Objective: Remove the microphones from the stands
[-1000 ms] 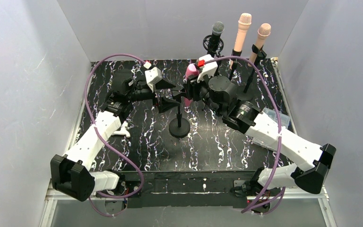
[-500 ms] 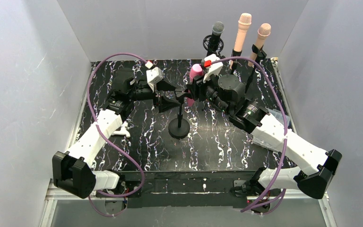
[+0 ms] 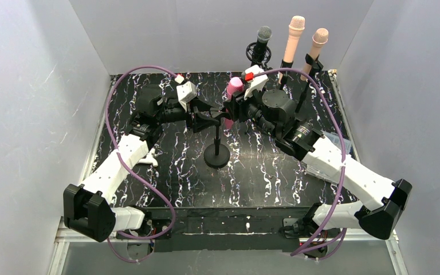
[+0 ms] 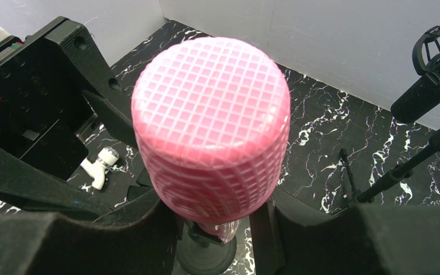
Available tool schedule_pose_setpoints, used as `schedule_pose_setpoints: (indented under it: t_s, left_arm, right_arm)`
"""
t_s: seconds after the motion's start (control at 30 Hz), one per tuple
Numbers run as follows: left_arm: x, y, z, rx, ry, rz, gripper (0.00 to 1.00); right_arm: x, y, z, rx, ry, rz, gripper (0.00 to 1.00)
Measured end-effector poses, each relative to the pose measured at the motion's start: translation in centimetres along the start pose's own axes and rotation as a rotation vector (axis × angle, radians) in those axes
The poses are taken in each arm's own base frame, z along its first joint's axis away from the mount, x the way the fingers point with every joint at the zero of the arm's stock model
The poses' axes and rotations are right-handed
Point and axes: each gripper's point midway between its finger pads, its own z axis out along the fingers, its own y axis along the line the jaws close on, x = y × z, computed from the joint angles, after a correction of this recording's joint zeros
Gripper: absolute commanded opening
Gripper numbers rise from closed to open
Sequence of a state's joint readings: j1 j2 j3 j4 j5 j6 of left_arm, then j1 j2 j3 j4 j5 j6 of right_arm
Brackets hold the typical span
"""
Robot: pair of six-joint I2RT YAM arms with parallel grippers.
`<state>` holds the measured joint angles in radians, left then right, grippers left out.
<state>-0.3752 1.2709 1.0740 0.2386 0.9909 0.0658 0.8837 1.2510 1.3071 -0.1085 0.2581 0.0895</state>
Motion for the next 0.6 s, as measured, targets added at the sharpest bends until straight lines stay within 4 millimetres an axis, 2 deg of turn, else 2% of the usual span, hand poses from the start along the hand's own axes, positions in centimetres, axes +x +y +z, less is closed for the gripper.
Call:
schedule_pose_setpoints:
  t_s: [0.3,0.37,0.43,0.6]
  left_arm:
    - [-0.09,0.16,0.16,-0.009,-0.005,0.007,0.25]
    - [-0.08,0.16,0.21,-0.010,-0.005,0.011,0.16]
    - [-0.08,0.20,0.24,-0.013,-0.006,0.013,0.02]
    - [-0.10,0.19,0.34,-0.015,-0.006,0.018,0.00]
  right_arm:
    - [-0.11,0.00,-0.02,0.000,0.000,0.000,0.26]
    - [-0.11,-0.01,-0.02,0.001,0.001,0.000,0.26]
    - [-0.08,-0.04,-0.03,0.002,0.002,0.000,0.25]
    - [-0.12,-0.10,-0.05,0.006,0.006,-0.001,0.25]
